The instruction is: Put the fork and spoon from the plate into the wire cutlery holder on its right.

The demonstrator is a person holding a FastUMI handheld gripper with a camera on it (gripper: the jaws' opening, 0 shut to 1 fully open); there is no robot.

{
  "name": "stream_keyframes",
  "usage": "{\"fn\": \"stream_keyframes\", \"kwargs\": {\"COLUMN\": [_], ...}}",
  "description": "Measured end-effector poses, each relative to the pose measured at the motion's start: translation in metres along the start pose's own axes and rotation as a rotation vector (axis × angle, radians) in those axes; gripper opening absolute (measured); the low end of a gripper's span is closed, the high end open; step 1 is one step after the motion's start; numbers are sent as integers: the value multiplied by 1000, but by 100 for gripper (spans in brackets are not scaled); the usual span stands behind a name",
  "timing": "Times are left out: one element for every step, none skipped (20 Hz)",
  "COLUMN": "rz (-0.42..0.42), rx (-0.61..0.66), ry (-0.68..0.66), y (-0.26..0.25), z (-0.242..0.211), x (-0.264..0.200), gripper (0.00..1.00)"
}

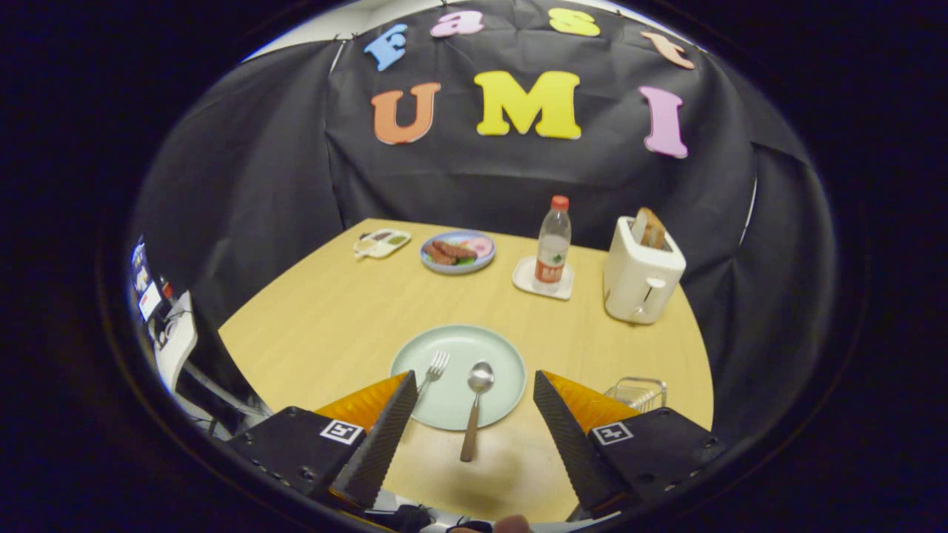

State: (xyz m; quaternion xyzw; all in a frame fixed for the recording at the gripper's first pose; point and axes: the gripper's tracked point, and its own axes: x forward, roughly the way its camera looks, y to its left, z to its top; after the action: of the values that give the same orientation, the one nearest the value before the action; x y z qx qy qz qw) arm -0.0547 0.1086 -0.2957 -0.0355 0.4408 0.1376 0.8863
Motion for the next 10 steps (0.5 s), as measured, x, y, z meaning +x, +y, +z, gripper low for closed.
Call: {"fn": "stream_keyframes", "kwargs": {"rz": [-12, -18, -29, -50, -59, -64, -74, -81, -81, -88], "rx": [18, 20, 13, 2, -6, -9, -19, -30, -40, -45], "ry": [36, 65, 84, 109, 129, 137, 143, 146, 149, 149], "y": [1, 0, 0, -4, -4, -1, -1, -2, 1, 2], "z": [-8, -16, -23, -30, -33, -34, -35, -36, -36, -38], "x": [12, 25, 37, 47, 58, 62, 72, 79, 85, 91], "gripper": [96, 96, 96, 95, 96, 96, 95, 95, 92, 89]}}
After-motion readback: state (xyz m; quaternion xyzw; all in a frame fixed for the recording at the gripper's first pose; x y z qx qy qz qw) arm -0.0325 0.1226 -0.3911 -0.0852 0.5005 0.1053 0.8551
